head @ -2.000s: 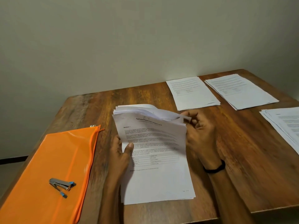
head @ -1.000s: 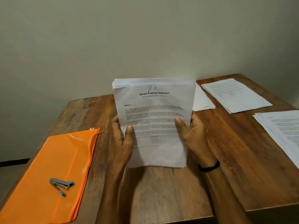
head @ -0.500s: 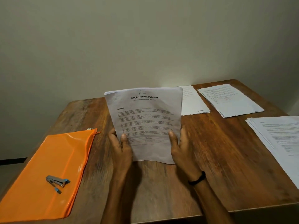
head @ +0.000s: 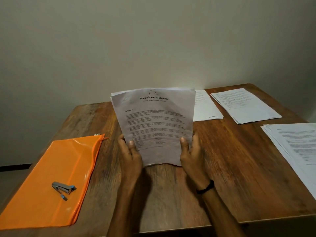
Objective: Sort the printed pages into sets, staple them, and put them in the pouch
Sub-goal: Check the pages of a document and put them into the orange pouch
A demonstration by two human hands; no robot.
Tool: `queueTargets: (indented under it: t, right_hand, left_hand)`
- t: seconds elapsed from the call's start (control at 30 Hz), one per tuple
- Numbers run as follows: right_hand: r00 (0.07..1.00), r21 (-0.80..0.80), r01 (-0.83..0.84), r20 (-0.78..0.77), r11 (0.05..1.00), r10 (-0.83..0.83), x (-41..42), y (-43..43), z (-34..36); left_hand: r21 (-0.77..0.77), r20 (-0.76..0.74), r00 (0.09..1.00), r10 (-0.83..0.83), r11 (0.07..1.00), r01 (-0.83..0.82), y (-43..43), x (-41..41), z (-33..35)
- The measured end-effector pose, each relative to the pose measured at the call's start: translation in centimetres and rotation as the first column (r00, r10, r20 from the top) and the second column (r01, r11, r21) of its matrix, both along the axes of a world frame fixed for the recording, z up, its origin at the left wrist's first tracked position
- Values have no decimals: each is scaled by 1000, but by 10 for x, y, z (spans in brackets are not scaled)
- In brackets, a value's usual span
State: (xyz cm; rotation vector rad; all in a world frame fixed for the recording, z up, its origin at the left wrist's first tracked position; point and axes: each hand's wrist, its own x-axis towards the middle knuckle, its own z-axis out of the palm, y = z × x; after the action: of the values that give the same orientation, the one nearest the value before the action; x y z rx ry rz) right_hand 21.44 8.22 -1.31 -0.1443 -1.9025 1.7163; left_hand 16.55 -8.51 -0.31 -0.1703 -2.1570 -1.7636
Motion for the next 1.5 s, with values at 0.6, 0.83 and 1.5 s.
queueTargets:
  t: [0.6, 0.83, 1.5]
  right_hand:
    - [978, 108, 41, 198, 993, -62, -9, 18, 2]
    - [995, 136, 33, 93, 990, -46, -13, 10, 15]
    - [995, 68, 69, 73, 995, -74, -6, 2, -3]
  left_hand:
    - [-42, 30, 998, -48, 998, 49, -9, -4, -9]
    - [-67, 37, 999, -27, 997, 29, -3, -2, 8]
    - [-89, -37, 995, 92, 991, -95, -4, 8, -12]
